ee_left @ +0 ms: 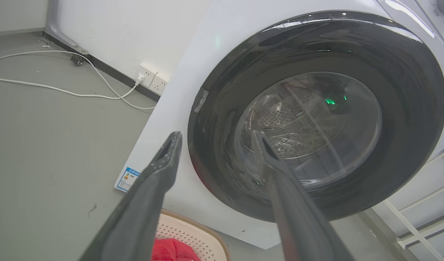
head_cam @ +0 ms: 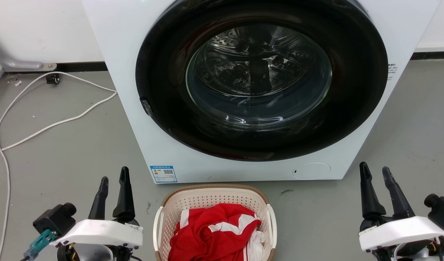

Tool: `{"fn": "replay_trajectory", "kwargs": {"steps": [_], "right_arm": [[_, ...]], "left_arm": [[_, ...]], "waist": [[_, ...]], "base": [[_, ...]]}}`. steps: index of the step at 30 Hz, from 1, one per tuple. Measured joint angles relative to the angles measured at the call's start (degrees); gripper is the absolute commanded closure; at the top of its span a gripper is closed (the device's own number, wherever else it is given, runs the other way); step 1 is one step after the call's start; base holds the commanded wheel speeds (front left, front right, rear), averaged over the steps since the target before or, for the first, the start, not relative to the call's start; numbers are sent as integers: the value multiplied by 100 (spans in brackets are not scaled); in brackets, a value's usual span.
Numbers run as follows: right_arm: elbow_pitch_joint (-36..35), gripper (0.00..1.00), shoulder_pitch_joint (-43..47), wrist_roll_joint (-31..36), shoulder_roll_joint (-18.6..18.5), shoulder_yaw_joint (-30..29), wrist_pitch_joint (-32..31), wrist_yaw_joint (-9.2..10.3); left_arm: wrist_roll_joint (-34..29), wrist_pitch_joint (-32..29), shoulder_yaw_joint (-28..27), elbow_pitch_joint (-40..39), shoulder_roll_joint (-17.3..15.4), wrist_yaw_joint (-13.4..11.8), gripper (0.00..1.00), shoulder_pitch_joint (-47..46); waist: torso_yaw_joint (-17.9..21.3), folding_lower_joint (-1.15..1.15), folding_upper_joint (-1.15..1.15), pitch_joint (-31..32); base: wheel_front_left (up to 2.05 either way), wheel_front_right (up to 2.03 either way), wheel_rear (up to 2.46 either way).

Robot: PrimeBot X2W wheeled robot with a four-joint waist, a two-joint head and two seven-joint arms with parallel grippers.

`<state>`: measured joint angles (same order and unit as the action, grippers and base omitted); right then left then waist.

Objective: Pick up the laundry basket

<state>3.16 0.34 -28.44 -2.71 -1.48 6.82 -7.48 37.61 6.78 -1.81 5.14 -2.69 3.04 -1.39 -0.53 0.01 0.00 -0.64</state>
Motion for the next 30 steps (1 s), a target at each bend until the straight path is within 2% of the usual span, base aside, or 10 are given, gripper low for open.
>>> {"fn": "replay_trajectory", "kwargs": {"steps": [7,30], "right_arm": [[-96,0,66,509,0,46,107,-1],[-269,0,213,1845,-1,127,430,-1]], "left_arm": [[-452,108,13,-46,-1,94,0,28],[-1726,435,108,-77,-4,126,0,133]], "waist": [[-8,0,0,-2],[-16,0,0,-11]], "base": [[0,0,0],[0,0,0]]}}
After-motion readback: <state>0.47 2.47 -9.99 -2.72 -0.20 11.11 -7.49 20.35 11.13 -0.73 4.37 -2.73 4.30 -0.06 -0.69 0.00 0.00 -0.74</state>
